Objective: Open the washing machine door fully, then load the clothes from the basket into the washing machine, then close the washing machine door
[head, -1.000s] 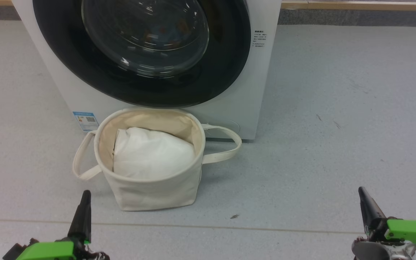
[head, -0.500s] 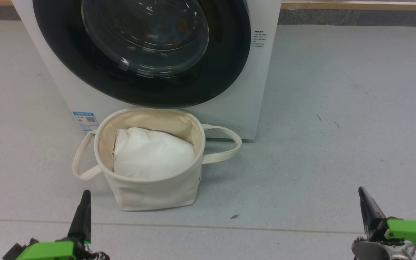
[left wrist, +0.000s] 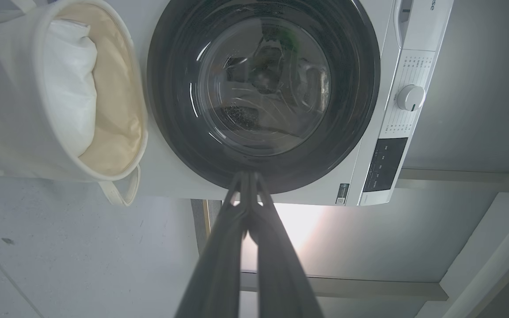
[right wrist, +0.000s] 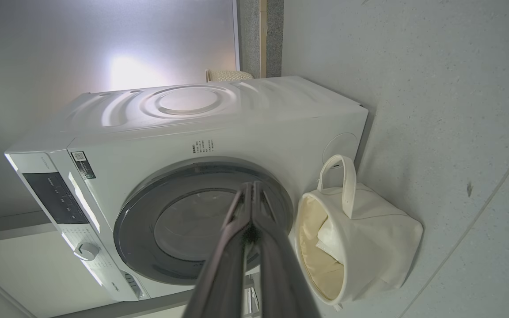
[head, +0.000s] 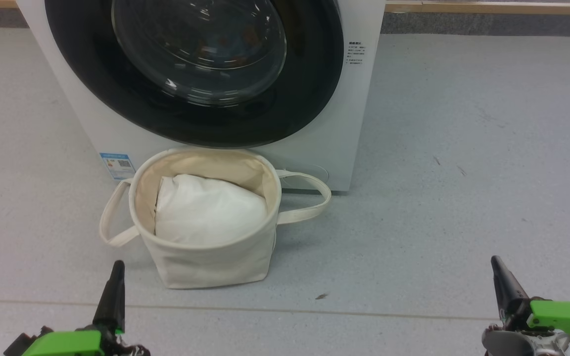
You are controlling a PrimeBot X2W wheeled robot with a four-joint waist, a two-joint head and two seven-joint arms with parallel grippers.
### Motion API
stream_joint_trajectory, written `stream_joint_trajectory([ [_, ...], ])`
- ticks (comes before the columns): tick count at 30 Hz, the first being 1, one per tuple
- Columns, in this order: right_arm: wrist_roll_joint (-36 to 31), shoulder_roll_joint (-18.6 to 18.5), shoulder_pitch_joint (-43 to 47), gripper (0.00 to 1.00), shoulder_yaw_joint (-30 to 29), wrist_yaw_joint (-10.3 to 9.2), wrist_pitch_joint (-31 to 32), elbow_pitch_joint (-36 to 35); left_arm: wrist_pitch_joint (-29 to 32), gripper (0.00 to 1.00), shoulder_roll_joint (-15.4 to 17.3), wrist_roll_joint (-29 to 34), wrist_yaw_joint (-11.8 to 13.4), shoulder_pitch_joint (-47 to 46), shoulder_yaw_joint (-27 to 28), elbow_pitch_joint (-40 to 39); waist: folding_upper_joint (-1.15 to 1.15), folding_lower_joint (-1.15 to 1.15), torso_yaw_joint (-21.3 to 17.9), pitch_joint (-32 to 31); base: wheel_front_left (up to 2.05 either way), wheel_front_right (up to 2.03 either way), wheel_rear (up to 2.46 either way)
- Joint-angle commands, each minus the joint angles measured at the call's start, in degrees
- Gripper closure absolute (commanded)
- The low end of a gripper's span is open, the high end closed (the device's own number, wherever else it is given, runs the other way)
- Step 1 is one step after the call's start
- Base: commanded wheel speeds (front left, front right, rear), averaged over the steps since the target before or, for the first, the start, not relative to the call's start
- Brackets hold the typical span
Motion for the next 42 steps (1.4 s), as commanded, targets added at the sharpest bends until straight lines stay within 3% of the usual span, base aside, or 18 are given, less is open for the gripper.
stream_joint_trajectory([
  [1,0.3,-0.6,-2.9,1.00,1.1,0.01,0.5,-2.1,0.4,1.00,0.8,-0.2,-0.4,-2.4,1.9,-2.1,0.00,0.00,0.0,0.0,0.00,0.00,0.00],
  [42,0.3,-0.6,-2.9,1.00,1.1,0.01,0.5,-2.1,0.4,1.00,0.8,-0.2,-0.4,-2.4,1.9,-2.1,0.00,0.00,0.0,0.0,0.00,0.00,0.00],
])
